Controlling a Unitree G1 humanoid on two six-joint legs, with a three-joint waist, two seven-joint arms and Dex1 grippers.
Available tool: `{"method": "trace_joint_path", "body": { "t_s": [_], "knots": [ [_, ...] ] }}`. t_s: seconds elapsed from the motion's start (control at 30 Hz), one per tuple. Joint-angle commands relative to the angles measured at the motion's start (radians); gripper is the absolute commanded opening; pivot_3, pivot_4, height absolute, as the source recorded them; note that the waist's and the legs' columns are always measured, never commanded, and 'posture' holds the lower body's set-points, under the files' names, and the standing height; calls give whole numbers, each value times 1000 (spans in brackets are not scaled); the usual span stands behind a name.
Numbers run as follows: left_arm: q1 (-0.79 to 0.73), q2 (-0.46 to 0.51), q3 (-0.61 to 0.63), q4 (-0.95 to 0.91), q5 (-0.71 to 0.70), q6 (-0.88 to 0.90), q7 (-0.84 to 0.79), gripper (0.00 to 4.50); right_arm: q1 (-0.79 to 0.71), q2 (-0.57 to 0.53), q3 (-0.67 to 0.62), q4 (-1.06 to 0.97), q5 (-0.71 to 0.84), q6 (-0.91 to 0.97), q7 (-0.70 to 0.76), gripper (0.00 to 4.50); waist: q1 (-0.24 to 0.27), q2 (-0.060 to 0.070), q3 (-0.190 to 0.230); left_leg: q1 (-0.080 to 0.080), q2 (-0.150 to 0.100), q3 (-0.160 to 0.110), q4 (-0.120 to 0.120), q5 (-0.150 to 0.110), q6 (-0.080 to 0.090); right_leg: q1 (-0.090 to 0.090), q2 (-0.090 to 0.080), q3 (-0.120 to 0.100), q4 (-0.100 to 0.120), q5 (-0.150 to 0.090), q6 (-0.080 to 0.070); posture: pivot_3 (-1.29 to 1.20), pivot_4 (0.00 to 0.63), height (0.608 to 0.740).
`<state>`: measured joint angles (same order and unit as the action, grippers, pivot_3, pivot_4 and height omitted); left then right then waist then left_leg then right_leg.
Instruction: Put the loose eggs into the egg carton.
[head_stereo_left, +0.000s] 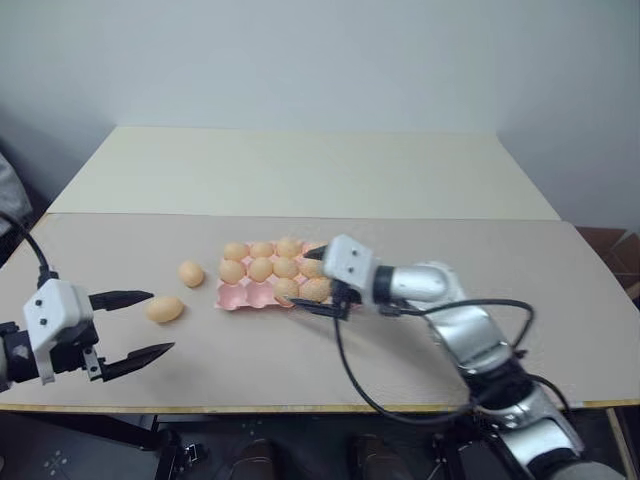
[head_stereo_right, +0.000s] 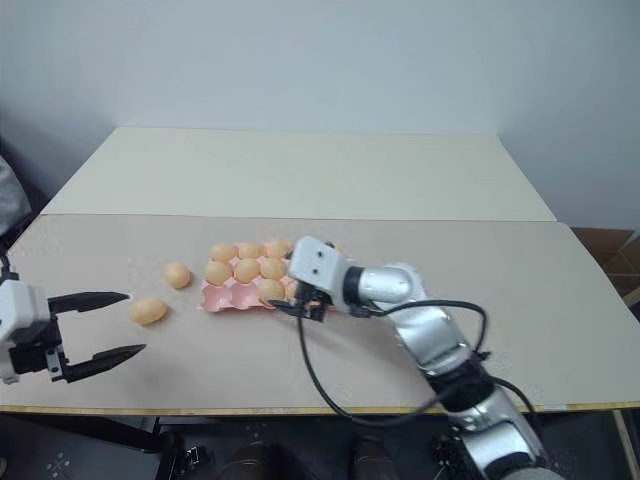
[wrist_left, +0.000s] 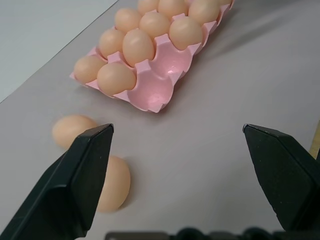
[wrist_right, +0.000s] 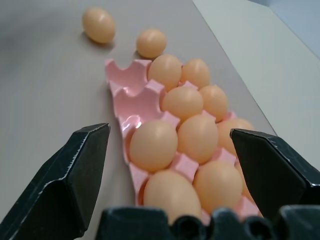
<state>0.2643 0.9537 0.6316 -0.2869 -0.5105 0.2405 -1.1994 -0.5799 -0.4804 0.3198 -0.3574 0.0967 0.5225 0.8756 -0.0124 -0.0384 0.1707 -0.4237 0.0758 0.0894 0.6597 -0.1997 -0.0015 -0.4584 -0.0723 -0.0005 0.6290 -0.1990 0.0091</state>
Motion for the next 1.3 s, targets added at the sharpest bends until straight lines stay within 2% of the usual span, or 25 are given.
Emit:
{"method": "trace_joint_path", "body": {
  "t_s": [0.03, 0.2, 0.37, 0.57, 0.7, 0.8, 1.03, 1.3],
  "knots": [
    [25, -12, 57, -16, 13, -4, 28, 4500, 53, -128, -119, -138, 100, 25, 105, 4452, 0, 0, 0, 0, 0, 0, 0, 0, 0, 0, 0, 0, 0, 0, 0, 0, 150, 740],
    [71, -24, 69, -12, 57, -18, 56, 4500, 196, -345, -276, -206, 233, 15, 245, 4452, 1, 0, 0, 1, 0, 0, 0, -4, -7, 0, 0, 0, 0, -1, 0, 0, 150, 740],
    [78, -39, 86, -1, 59, -39, 56, 4500, 284, -441, -376, -221, 293, -12, 287, 4452, -2, 0, 0, 2, 0, 0, 0, -4, -7, 1, 0, 1, 0, -1, 0, 0, 150, 740],
    [36, -50, 62, 52, 86, -59, 106, 4500, 308, -473, -399, -229, 305, -4, 263, 4452, 0, 0, 0, 2, 0, 0, 0, -4, -7, 0, 0, 1, -1, -1, 0, 0, 150, 740],
    [-41, -73, -12, 117, 156, -38, 228, 4500, 309, -469, -392, -241, 309, 4, 246, 4452, 2, 0, 0, 2, -1, 0, 0, -4, -7, 1, -1, 1, -1, -1, 0, 0, 150, 740],
    [-126, -120, -76, 198, 156, -47, 271, 4500, 302, -463, -376, -247, 310, 13, 226, 4452, 2, 0, 0, 2, -1, 0, 0, -4, -7, 1, -2, 1, -1, -1, 0, 0, 150, 740],
    [-265, -176, -225, 391, 185, -122, 254, 4500, 293, -458, -364, -259, 316, 29, 175, 4452, 2, -1, 0, 1, -2, 0, 0, -1, -1, 1, -1, 1, -1, 0, 0, 0, 150, 740],
    [-414, -196, -342, 562, 222, -120, 253, 4500, 320, -476, -385, -300, 323, 77, 116, 4452, 3, -2, -1, 1, -2, 0, 0, 0, 0, 2, -1, 1, 0, 0, 1, 0, 150, 740]
  ]
}}
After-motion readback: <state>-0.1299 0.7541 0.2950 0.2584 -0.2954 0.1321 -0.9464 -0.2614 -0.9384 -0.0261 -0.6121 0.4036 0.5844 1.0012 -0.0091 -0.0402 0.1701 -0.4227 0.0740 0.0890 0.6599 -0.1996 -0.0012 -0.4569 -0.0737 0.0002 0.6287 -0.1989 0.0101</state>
